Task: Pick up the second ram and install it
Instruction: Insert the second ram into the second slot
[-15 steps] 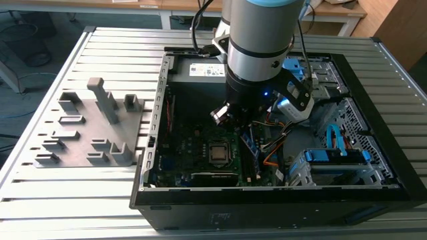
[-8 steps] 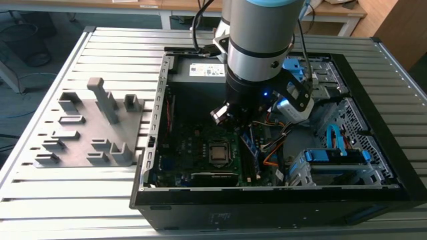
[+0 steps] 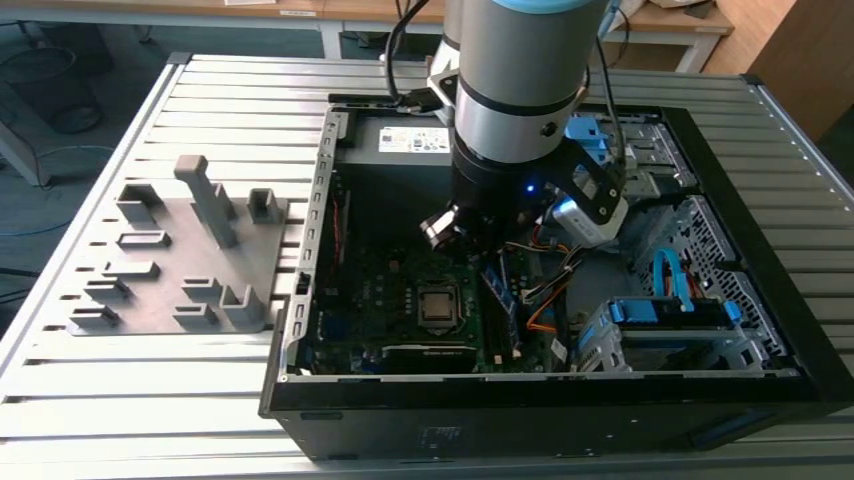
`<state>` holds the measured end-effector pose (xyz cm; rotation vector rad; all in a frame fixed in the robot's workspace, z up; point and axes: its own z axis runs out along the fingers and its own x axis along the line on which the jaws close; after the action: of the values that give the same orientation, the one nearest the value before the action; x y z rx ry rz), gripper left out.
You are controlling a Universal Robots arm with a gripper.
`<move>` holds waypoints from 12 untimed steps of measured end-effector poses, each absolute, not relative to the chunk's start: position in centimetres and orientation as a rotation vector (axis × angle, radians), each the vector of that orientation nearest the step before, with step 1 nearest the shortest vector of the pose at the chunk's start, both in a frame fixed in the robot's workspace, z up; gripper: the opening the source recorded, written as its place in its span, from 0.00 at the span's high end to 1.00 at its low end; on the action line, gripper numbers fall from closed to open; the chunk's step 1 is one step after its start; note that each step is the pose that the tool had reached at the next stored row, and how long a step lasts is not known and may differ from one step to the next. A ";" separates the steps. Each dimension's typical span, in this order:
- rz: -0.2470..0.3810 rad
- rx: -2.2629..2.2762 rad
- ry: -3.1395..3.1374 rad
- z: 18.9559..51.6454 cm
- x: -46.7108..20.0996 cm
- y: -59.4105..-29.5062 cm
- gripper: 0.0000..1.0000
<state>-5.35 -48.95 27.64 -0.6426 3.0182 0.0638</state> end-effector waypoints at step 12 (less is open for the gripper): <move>0.062 -0.570 3.032 27.6 -5.4 -49.0 0.86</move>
<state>-5.35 -48.95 27.63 -0.5696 3.0318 0.0617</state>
